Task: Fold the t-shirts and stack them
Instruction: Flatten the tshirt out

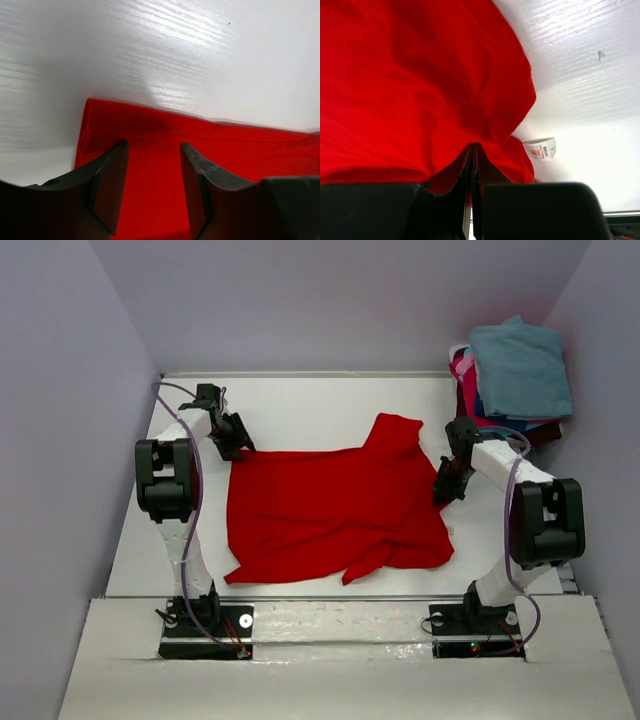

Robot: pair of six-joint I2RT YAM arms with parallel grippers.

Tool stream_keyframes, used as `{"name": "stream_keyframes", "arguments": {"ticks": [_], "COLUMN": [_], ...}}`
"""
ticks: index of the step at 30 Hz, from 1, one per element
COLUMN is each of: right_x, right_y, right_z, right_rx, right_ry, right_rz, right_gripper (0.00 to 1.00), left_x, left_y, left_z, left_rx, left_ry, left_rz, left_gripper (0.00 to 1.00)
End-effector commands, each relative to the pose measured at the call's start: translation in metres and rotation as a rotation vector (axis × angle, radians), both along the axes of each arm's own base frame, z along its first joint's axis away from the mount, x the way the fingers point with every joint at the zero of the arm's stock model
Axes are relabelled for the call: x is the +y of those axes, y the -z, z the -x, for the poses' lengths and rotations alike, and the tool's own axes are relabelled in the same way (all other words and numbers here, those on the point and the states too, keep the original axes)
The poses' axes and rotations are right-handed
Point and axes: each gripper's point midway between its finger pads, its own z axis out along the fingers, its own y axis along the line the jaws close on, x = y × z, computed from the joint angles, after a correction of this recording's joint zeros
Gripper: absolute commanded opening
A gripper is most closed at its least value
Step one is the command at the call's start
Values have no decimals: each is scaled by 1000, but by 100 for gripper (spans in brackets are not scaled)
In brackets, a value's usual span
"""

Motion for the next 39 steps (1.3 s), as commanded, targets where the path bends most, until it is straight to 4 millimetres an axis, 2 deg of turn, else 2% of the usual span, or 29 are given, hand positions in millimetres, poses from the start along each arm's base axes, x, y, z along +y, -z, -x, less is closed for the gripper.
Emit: {"name": "stream_keyframes", "arguments": {"ticks": [1,6,10,19,26,27,29,34,39], "right_x": [9,9,9,12,11,12,11,13,13], "right_y": [6,8,7,7,15,16,17,22,24], "right_z": [-4,-1,-1,-4,1,1,3,9,10], "right_rx": [-11,-7,-10,-6,12,12,19,31,34], "right_ry": [-12,-10,-12,-27,-30,-30,-30,-40,-40], "right_rz": [-18,-25,-23,-23,-19,-21,-20,-17,-17], "right_gripper": [7,7,7,7,7,7,7,7,7], "left_x": [12,17,23,32,37,37,38,44,49], "left_y": [-3,2,4,3,-7,-8,-6,-16,-11], "left_z": [-8,-17,-27,-38,-50,-53,-55,-67,-67], "left_rx": [0,9,10,1,-30,-33,-29,-60,-32], "left_ry": [-16,-31,-38,-44,-60,-59,-61,-77,-71], "left_rz": [-24,-52,-81,-132,-156,-157,-161,-193,-196], "left_gripper": [52,46,33,18,11,6,6,6,6]}}
